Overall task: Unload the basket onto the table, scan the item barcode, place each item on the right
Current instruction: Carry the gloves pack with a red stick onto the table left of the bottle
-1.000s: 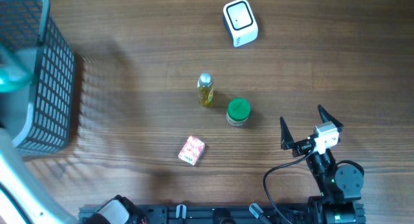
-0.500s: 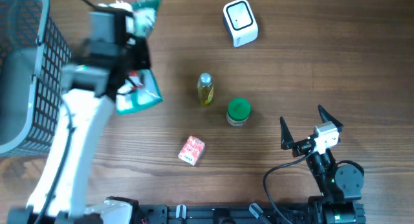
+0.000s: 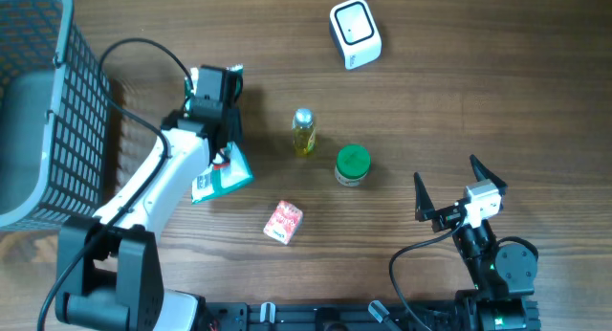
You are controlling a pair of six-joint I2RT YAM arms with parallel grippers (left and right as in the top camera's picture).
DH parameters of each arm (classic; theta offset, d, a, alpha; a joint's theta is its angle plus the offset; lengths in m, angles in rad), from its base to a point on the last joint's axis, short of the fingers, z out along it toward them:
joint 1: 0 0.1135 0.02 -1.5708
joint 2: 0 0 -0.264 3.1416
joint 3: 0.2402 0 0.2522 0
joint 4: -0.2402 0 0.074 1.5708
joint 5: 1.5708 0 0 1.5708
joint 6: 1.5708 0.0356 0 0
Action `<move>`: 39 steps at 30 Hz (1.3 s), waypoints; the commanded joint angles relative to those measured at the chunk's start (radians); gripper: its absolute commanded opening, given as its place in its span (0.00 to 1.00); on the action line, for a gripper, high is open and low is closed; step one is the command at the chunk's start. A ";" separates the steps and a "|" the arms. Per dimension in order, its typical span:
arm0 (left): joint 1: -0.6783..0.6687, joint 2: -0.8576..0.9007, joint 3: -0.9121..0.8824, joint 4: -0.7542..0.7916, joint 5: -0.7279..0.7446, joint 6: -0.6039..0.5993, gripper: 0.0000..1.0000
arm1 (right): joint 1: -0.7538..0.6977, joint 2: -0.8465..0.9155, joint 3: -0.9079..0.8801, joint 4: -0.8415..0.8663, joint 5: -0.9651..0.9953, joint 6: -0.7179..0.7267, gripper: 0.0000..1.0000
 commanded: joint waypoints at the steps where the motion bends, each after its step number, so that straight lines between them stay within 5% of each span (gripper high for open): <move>1: 0.001 0.000 -0.058 0.045 -0.020 0.133 0.04 | 0.001 0.001 -0.001 0.003 -0.006 -0.005 1.00; 4: 0.001 0.000 -0.074 0.046 -0.012 0.143 0.05 | 0.001 0.001 -0.001 0.003 -0.006 -0.005 1.00; 6: 0.001 0.000 -0.076 0.043 0.021 0.142 0.30 | 0.001 0.001 -0.001 0.003 -0.006 -0.005 1.00; 10: 0.001 0.000 -0.076 0.042 0.076 0.142 0.46 | 0.001 0.001 -0.001 0.003 -0.006 -0.005 1.00; 23: 0.001 -0.003 -0.073 0.027 0.118 0.139 0.70 | 0.001 0.001 -0.001 0.003 -0.006 -0.006 1.00; 27: 0.002 -0.050 -0.030 0.030 0.039 0.139 0.80 | 0.001 0.001 -0.001 0.003 -0.006 -0.005 1.00; 30: 0.002 -0.113 0.022 0.031 -0.021 0.139 0.98 | 0.001 0.001 -0.001 0.003 -0.006 -0.005 1.00; 39: 0.125 -0.328 0.218 0.019 -0.011 0.139 1.00 | 0.001 0.001 -0.001 0.003 -0.006 -0.005 1.00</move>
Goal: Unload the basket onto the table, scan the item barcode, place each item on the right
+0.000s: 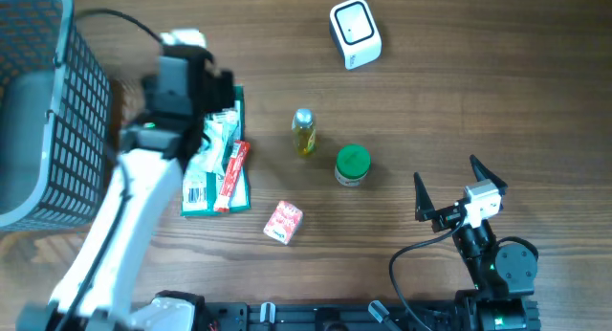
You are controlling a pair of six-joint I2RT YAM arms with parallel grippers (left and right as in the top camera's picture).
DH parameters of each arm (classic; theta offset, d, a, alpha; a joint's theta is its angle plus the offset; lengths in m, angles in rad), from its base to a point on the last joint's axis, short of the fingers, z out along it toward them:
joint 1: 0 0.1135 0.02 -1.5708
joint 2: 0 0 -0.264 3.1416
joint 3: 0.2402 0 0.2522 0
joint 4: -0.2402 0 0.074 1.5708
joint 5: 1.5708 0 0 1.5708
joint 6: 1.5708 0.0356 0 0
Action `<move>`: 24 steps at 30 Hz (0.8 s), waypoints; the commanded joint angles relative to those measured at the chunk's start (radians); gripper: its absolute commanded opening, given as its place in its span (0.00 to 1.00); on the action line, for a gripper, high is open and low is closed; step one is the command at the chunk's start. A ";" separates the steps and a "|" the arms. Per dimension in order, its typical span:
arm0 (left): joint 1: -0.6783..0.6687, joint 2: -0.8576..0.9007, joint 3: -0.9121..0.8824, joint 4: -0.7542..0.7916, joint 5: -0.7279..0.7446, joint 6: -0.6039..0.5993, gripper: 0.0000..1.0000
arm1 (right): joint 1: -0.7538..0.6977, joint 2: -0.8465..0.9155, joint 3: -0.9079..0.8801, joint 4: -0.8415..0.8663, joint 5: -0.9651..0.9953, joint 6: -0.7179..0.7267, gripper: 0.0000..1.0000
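A teal and white toothbrush pack, with a red tube in it and a barcode at its lower left, shows large in the overhead view. Its upper end sits in my left gripper, which is shut on it; the raised left arm is blurred and hides the fingertips. The white scanner stands at the back, right of centre and well away from the pack. At the front right my right gripper is open and holds nothing.
A grey mesh basket fills the left edge. A small yellow bottle, a green-lidded jar and a pink packet stand between the pack and the right arm.
The left arm has risen and shifted left and back. The pack, then small and half under the gripper on the table, now looks larger with its whole face showing. The right arm is unchanged.
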 commanded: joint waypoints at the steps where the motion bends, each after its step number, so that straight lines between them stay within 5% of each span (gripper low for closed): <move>1: 0.095 -0.107 0.085 -0.001 0.006 0.002 1.00 | 0.001 0.001 -0.001 0.003 -0.006 -0.005 1.00; 9: 0.299 -0.175 0.091 -0.086 0.008 0.002 1.00 | 0.001 0.001 -0.001 0.003 -0.006 -0.005 1.00; 24: 0.317 -0.173 0.091 -0.204 0.008 0.002 1.00 | 0.001 0.001 -0.001 0.003 -0.006 -0.005 1.00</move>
